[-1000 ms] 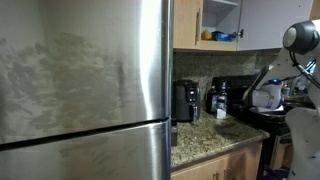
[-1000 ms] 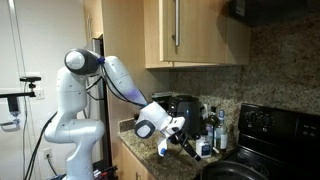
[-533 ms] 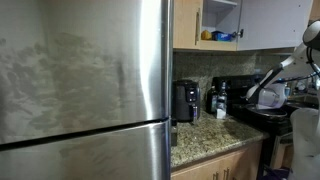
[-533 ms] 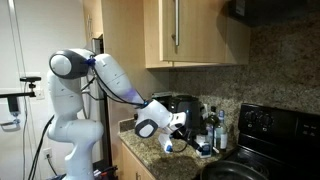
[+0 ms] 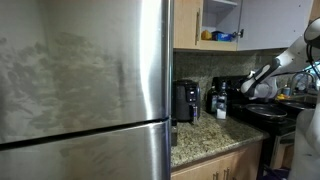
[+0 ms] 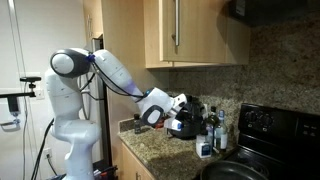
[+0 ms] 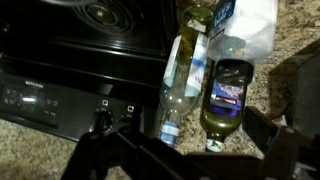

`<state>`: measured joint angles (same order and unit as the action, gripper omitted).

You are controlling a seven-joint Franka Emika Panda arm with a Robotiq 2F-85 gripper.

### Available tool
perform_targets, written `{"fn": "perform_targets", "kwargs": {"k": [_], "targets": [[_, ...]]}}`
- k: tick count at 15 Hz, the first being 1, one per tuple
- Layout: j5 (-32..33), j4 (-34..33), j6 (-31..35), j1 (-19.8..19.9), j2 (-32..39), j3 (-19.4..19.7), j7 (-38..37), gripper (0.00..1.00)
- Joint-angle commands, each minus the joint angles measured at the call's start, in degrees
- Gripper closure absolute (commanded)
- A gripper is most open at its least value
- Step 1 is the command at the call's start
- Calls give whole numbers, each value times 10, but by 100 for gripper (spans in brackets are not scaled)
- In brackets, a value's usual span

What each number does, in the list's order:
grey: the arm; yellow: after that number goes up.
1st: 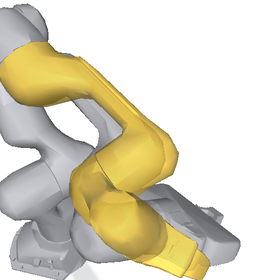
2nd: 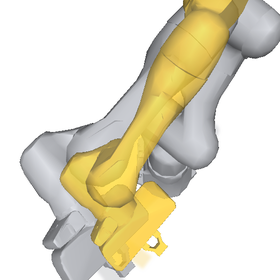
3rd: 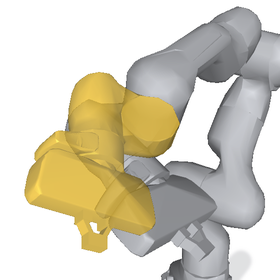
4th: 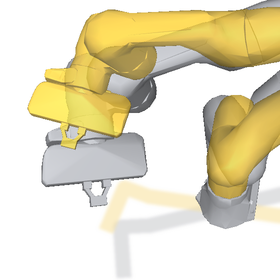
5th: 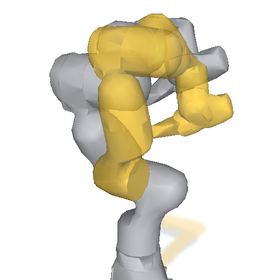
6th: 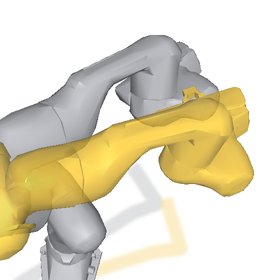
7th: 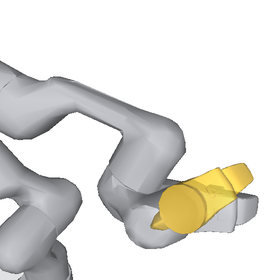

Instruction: Pick up the bottle from the cabinet and put it on the counter, then close the cabinet door

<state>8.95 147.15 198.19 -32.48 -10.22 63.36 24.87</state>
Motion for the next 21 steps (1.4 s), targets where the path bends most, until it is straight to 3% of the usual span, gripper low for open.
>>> {"fn": "perform_targets", "kwargs": {"k": [1,3,4,5,7,10,12,13,21], "targets": [[21,19,1,135,-91,-133,104,0],[25,43,1,203,-155,-204,151,0],[98,56,0,256,-181,-240,108,0],[65,72,0,254,-224,-253,166,0],[104,97,0,283,-294,-283,158,0],[167,132,0,298,-406,-302,122,0],[173,158,0,316,-483,-318,96,0],[169,136,0,305,-495,-304,82,0],[181,129,-1,450,-624,-317,-147,0]]}}
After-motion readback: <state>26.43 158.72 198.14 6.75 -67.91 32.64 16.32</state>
